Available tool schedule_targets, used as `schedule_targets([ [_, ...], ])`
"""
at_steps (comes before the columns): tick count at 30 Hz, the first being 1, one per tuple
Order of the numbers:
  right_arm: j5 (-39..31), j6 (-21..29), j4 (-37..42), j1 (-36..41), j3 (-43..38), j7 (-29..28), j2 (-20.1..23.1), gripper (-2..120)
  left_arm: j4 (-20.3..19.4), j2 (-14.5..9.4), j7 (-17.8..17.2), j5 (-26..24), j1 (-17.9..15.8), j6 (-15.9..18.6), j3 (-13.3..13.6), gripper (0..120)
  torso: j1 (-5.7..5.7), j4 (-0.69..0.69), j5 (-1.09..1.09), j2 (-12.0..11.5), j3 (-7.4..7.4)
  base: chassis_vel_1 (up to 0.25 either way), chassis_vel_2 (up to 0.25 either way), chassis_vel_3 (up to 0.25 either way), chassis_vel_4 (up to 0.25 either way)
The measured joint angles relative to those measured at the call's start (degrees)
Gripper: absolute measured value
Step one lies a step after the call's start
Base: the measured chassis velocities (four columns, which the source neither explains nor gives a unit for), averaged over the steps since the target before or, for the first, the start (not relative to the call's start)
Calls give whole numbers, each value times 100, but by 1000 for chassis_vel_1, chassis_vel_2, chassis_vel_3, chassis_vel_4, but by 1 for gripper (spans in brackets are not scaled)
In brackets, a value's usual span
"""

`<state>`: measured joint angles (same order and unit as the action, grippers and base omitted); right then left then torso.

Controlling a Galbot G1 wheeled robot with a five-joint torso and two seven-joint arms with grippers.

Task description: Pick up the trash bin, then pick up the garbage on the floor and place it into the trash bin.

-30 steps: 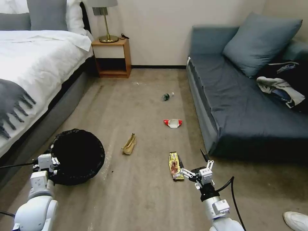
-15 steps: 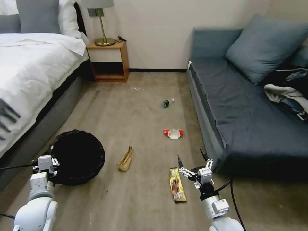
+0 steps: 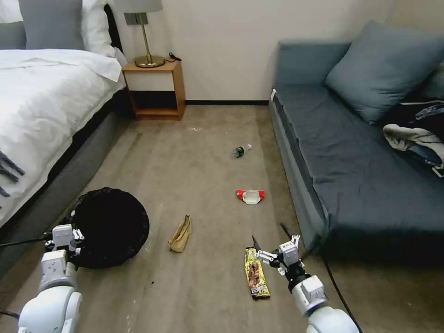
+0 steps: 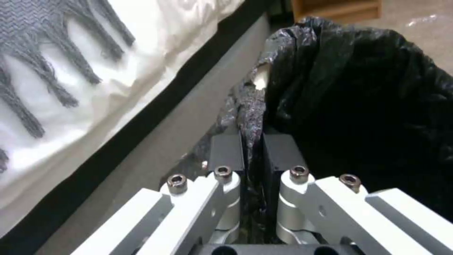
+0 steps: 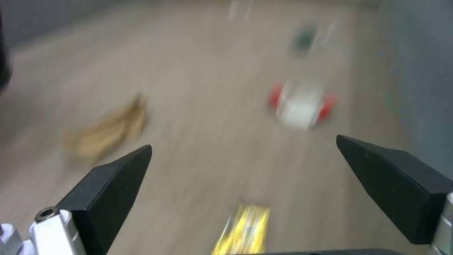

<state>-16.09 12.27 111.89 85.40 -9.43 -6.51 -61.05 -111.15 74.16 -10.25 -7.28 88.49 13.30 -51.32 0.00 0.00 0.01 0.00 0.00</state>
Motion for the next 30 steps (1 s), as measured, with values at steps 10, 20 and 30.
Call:
schedule_targets([
  [10,-1097,1909,-1415,-1254,797,315,108,100,-117,49,0,29,24,15,-77,7,0,0,0,0,0,0,0,0,0],
  [20,-602,1846,-2776,-1863,884,324,-618,100,-29,52,9,52,-86,26,-18,7,0,0,-1,0,0,0,0,0,0],
  [30,-391,1800,-3103,-1936,960,215,-686,71,59,12,19,61,-116,24,-5,7,0,0,-1,0,0,0,0,0,0],
])
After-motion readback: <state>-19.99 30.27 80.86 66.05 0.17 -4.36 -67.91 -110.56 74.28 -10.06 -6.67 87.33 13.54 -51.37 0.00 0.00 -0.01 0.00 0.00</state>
